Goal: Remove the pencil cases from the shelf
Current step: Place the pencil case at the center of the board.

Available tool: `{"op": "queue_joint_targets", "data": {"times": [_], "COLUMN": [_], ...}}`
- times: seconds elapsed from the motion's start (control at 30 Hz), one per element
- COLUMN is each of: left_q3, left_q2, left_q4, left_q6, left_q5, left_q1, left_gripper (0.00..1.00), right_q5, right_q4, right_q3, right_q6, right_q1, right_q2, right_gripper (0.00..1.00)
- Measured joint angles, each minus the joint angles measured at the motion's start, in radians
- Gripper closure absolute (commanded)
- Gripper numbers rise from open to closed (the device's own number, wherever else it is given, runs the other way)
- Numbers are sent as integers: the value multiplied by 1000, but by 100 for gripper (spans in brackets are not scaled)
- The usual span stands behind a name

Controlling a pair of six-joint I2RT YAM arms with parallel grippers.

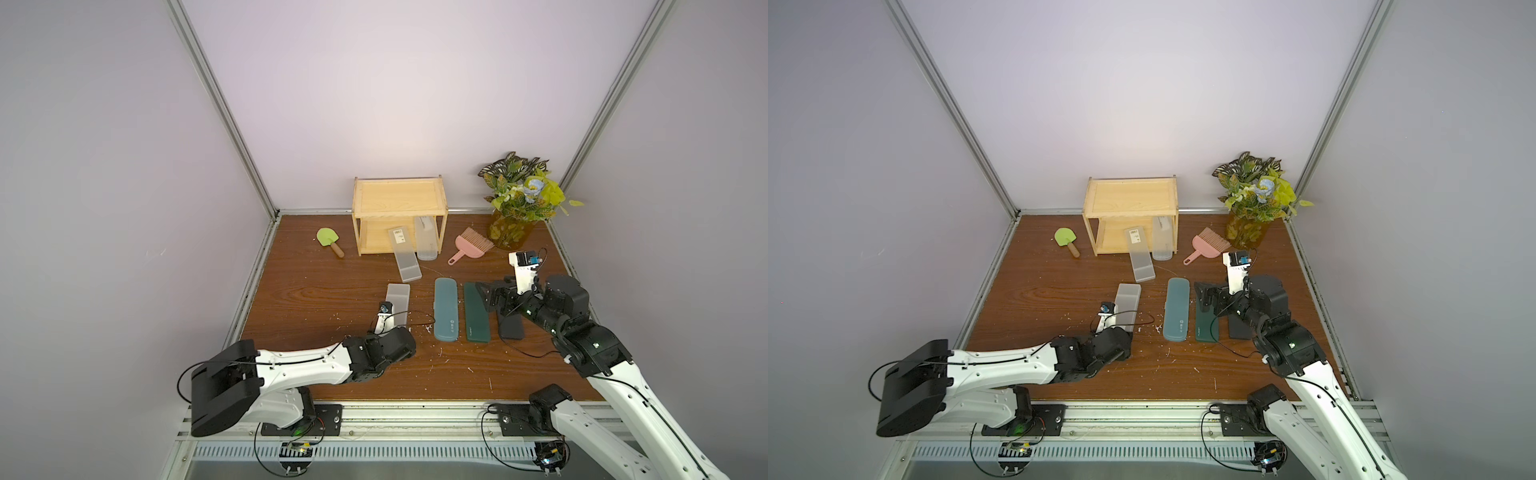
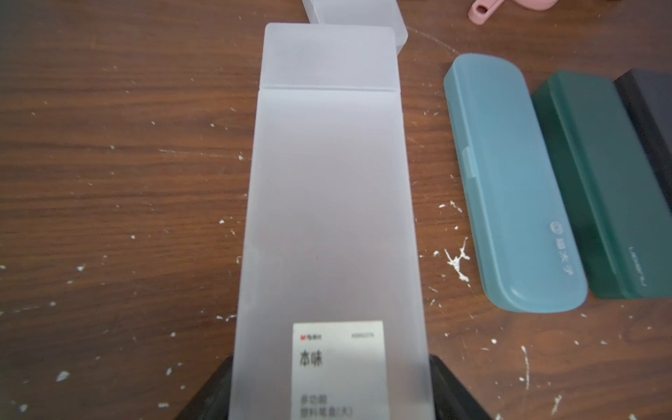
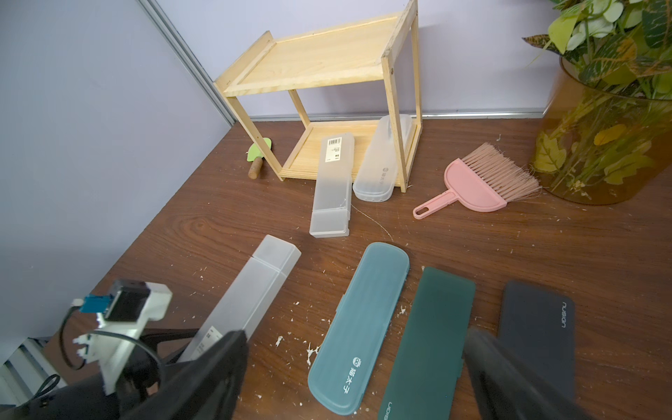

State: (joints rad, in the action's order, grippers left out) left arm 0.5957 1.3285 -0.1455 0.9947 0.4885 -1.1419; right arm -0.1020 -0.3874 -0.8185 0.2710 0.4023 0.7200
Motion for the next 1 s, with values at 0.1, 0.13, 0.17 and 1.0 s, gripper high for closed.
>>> {"op": "queue_joint_targets", "data": {"times": [0.1, 0.13, 0.17, 1.0], "left_q3": [2, 6, 10, 220], "left_q2": [61, 82, 97, 370], "left_q4": [30, 37, 41, 119], "left_q6": [23, 28, 31, 19], "left_q5": [0, 0, -1, -49], "left_q1": [-9, -10, -10, -11], "left_gripper": [44, 44, 44, 42], "right_q5": [-9, -9, -9, -10], "right_q4": [-6, -8, -10, -14], "right_q3": [0, 0, 0, -1], "right_q6": [-1, -1, -1, 6], "right_q1": [0, 0, 0, 0], "right_q2": [2, 2, 3, 41], "right_gripper": [1, 1, 1, 1]}}
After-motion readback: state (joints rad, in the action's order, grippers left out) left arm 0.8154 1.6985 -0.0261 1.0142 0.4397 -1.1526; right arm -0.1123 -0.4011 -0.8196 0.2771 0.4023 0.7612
